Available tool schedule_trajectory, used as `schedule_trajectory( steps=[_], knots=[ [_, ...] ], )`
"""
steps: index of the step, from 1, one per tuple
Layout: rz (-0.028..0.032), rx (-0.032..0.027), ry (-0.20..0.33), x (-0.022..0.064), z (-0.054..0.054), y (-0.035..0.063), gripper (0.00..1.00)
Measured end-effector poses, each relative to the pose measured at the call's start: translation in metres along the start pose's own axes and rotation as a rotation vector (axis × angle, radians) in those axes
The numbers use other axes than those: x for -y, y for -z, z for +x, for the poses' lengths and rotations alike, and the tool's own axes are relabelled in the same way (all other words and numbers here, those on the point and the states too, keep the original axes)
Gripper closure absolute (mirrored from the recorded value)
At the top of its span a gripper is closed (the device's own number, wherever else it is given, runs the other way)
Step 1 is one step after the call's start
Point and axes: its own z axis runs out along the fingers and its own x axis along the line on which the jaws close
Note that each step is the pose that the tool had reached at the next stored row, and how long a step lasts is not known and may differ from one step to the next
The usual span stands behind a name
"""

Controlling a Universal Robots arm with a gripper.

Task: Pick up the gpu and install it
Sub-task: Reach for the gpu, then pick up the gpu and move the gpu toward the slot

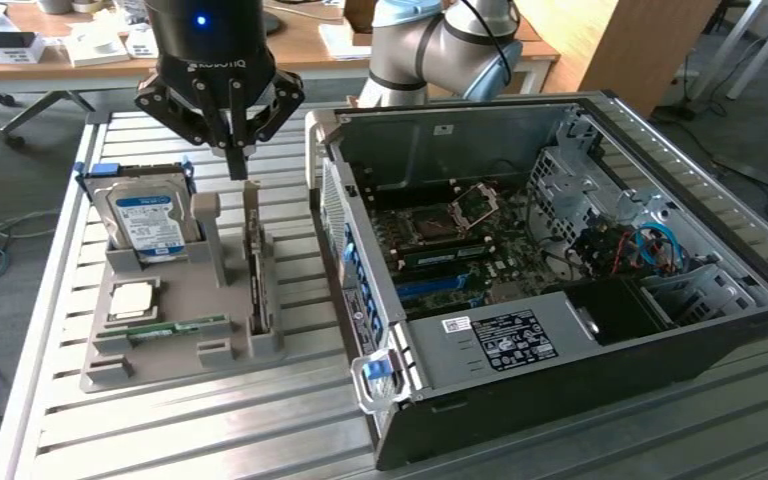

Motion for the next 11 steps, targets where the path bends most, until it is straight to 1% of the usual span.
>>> schedule_trajectory(
  steps=[11],
  knots=[
    [0.0, 0.0001, 0.0, 0.0008, 0.0, 0.0, 0.89]
  ],
)
